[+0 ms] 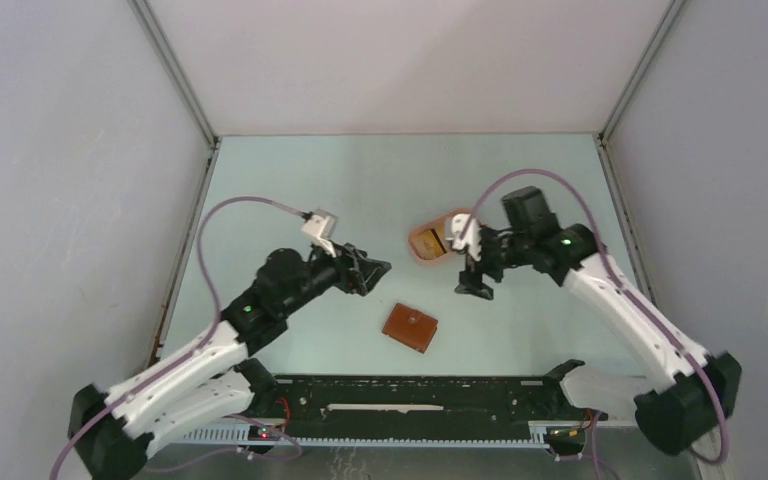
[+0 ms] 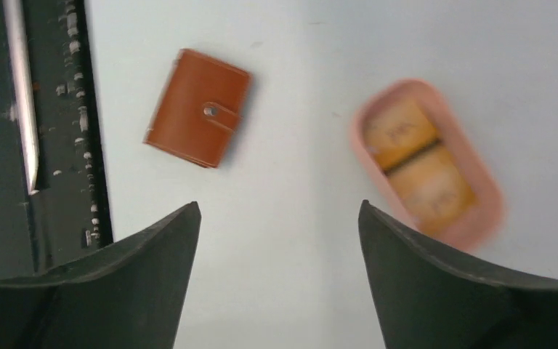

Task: Put the credit cards into the card holder
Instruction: Reset both arms

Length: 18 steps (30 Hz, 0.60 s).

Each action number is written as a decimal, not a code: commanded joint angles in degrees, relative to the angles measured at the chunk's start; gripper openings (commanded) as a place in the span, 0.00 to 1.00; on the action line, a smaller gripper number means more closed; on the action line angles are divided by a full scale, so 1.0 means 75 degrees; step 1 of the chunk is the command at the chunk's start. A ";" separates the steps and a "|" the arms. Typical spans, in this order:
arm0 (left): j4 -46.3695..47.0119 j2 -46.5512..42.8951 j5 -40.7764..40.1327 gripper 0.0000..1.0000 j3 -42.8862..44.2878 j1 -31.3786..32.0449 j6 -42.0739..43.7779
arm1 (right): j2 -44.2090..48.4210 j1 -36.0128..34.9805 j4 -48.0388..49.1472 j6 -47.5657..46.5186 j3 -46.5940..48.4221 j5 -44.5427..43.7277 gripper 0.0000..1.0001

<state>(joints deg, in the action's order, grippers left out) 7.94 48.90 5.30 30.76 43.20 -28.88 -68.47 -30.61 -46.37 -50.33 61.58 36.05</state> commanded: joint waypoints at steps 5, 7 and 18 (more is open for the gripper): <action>-0.3054 -0.1653 -0.1231 0.98 0.2152 -0.0309 0.1532 | 0.1154 0.2566 -0.0004 0.2939 0.1427 0.0082 1.00; -0.3593 -0.1698 -0.1209 1.00 0.2745 -0.0564 0.1541 | 0.1217 0.3237 0.0312 0.4217 0.1817 0.0237 1.00; -0.5204 -0.1757 -0.0535 1.00 0.4255 -0.1811 0.1783 | 0.1374 0.6023 0.1105 0.7338 0.2905 0.1220 1.00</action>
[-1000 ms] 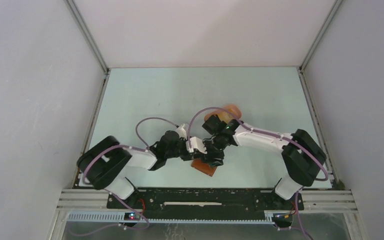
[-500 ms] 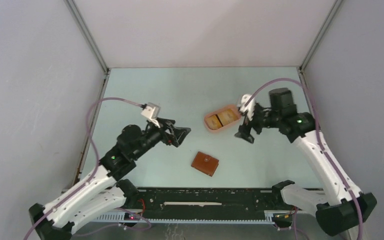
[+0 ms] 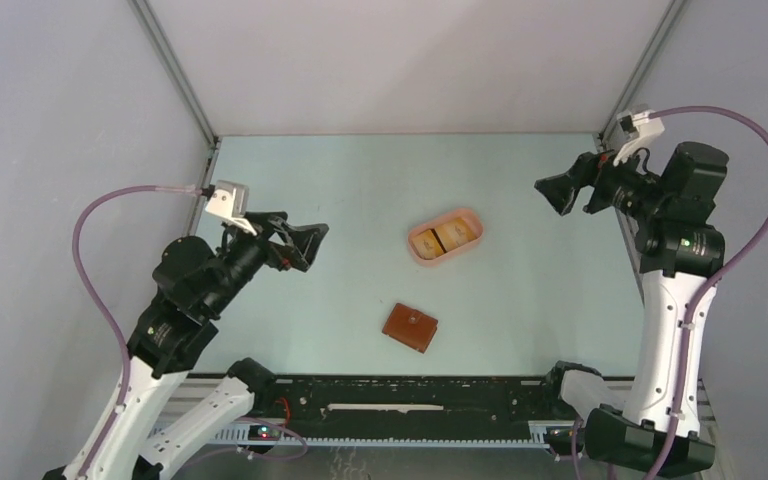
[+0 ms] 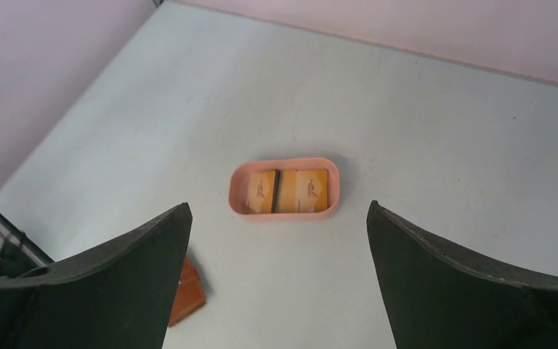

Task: Put the credit cards into the card holder
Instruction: Reset both arms

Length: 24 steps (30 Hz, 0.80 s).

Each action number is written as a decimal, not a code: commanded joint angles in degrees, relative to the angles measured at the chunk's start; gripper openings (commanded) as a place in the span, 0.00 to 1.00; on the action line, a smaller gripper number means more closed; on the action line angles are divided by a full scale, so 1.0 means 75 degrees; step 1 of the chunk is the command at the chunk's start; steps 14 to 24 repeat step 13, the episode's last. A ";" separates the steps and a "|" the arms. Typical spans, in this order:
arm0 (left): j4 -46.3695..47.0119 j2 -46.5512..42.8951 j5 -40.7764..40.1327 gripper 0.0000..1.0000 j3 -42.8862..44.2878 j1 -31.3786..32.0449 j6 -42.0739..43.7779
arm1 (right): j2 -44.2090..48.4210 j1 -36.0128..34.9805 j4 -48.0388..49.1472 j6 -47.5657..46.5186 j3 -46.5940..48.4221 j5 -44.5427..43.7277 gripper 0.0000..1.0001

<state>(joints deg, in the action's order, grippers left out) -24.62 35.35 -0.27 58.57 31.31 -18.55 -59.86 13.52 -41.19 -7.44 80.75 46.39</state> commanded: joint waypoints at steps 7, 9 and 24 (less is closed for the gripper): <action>-0.1299 0.0021 0.0058 1.00 0.0683 -0.0283 0.0625 | 0.0345 0.0423 0.0166 0.1657 0.0354 -0.0363 1.00; -0.1343 0.0004 -0.0046 1.00 0.0660 -0.0284 0.0644 | 0.0364 0.0500 0.0091 0.1452 0.0343 -0.0124 1.00; -0.1304 -0.0081 -0.0148 1.00 0.0547 -0.0340 0.0607 | 0.0358 0.0637 0.0047 0.1170 0.0319 0.0073 1.00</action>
